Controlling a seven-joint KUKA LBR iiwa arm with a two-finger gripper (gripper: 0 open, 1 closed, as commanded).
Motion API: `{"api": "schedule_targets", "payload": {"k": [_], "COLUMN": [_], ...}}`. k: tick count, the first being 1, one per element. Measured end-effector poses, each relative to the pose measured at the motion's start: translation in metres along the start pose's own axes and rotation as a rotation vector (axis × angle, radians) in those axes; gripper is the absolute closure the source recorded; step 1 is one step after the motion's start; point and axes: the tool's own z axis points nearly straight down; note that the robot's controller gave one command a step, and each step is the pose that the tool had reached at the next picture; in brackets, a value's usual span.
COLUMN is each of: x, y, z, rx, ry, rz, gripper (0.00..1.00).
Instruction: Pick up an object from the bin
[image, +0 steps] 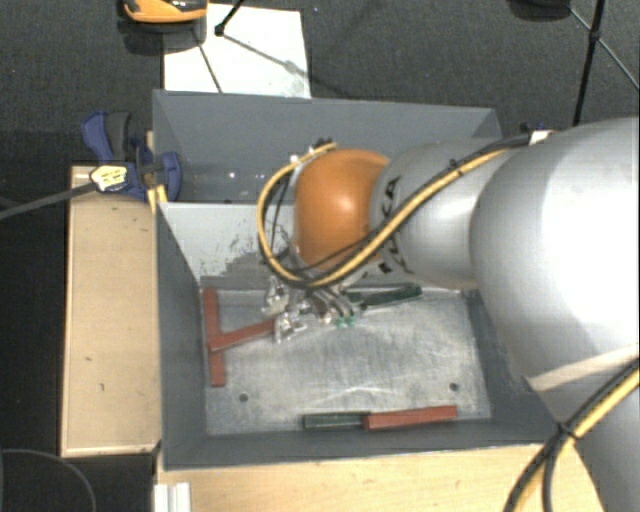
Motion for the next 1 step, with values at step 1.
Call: {"api": "schedule_targets", "payload": {"k": [1], "x": [0.0003], "y": [0.0000], "z": [-0.0008], "rx": [0.000], "ry": [0.000], "rz": [0.000], "gripper": [1.00]}}
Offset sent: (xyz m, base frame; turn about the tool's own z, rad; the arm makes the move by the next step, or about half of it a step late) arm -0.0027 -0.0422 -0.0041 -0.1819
